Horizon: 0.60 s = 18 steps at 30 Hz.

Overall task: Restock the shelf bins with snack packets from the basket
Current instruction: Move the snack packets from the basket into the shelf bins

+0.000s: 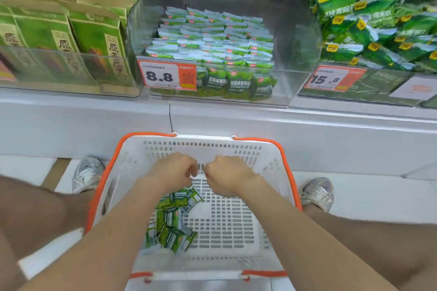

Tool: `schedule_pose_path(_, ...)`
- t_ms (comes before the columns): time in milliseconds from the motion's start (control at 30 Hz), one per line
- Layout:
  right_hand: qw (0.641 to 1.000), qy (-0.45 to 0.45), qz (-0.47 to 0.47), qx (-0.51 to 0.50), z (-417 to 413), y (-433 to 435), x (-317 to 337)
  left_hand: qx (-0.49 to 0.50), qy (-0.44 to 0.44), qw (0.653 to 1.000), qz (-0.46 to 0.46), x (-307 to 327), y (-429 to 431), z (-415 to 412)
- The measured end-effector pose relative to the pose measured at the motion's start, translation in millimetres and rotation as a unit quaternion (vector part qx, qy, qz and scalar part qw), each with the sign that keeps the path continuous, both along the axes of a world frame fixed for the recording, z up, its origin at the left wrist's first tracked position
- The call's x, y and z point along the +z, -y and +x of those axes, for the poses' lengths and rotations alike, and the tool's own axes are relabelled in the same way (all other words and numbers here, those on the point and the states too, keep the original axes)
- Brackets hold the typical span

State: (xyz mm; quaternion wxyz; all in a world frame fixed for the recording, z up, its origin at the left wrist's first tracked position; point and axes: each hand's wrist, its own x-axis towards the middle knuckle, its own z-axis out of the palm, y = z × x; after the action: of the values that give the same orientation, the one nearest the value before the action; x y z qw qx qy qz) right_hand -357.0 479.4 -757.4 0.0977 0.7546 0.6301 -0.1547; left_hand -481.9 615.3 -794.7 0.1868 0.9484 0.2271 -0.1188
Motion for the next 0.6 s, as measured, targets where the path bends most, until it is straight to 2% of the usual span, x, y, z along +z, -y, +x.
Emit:
schedule_pose_path(133, 0.985, -0.032, -0.167, -0.003, -21, -4, -49, -0.002, -0.144, 0.988, -0.058, -52, 4, -23)
schedule_pose_path(233, 0.976, -0.046, -0.212, 0.007, -29, -4, -67, -0.026, -0.229, 0.970, -0.077, -89, 10, -34)
schedule_pose_path(333, 0.975, -0.043, -0.216, 0.005, -32, -6, -77, -0.025, -0.294, 0.952, -0.088, -122, 16, -49)
schedule_pose_path(433, 0.975, -0.043, -0.218, -0.007, -29, -9, -84, 0.005, -0.307, 0.947, -0.092, -135, 18, -55)
schedule_pose_path(600, 0.971, -0.033, -0.236, 0.008, -26, -10, -85, 0.029, -0.257, 0.961, -0.096, -145, 17, -47)
